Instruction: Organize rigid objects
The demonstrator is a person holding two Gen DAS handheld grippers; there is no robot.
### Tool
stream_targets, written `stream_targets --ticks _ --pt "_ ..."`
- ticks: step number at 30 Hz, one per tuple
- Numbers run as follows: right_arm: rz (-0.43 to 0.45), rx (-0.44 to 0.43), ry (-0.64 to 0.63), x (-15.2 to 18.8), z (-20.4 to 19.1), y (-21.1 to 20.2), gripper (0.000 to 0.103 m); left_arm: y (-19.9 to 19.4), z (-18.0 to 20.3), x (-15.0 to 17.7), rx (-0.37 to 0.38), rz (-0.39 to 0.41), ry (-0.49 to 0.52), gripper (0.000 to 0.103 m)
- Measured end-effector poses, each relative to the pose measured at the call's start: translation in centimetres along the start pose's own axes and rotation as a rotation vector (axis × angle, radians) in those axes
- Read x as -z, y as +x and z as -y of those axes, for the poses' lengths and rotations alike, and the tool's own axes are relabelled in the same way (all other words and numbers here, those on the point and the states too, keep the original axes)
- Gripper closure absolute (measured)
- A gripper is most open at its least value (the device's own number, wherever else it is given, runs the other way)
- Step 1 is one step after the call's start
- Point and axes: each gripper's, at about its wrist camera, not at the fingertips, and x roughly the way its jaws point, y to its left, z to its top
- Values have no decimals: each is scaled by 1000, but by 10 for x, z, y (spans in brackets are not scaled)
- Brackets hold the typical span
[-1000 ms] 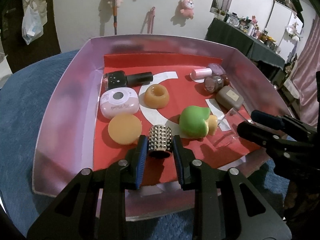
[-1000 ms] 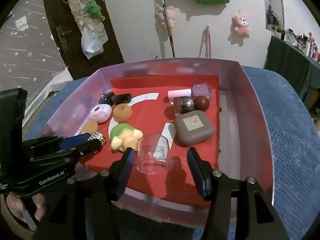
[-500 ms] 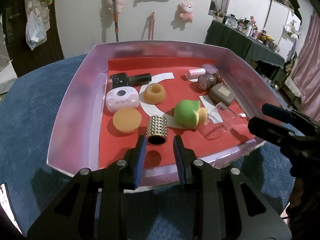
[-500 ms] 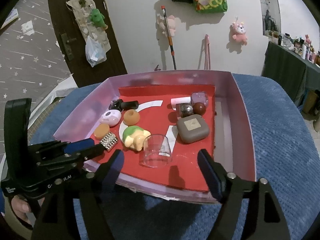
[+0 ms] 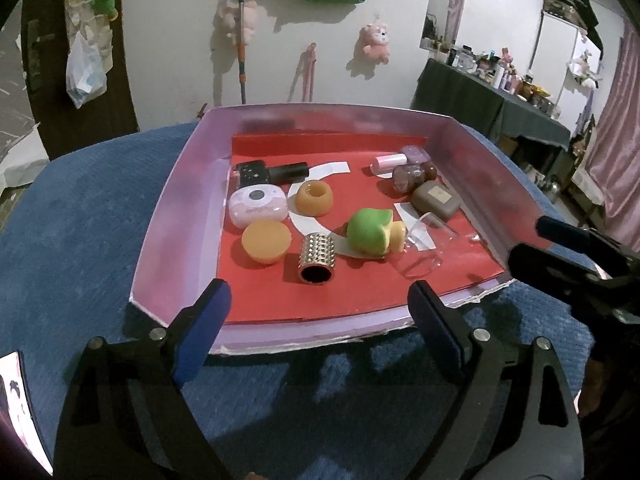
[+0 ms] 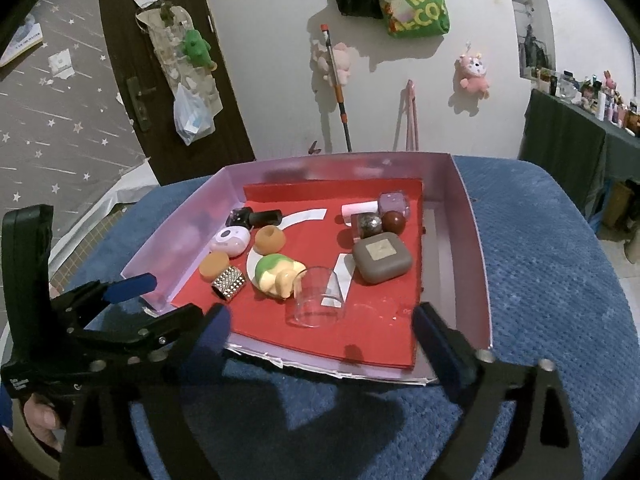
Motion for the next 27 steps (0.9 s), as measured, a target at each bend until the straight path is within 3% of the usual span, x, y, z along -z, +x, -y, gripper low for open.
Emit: stream_targets --ticks 3,16,27 --pt "14 6 2 2 -1 -4 0 -2 -3 2 -17 4 -8 0" --pt "24 94 13 14 -7 -3 0 -12 -18 10 -59 41 -52 0" --pt "-9 135 5 22 -6 11 0 1 -22 17 -81 1 -53 0"
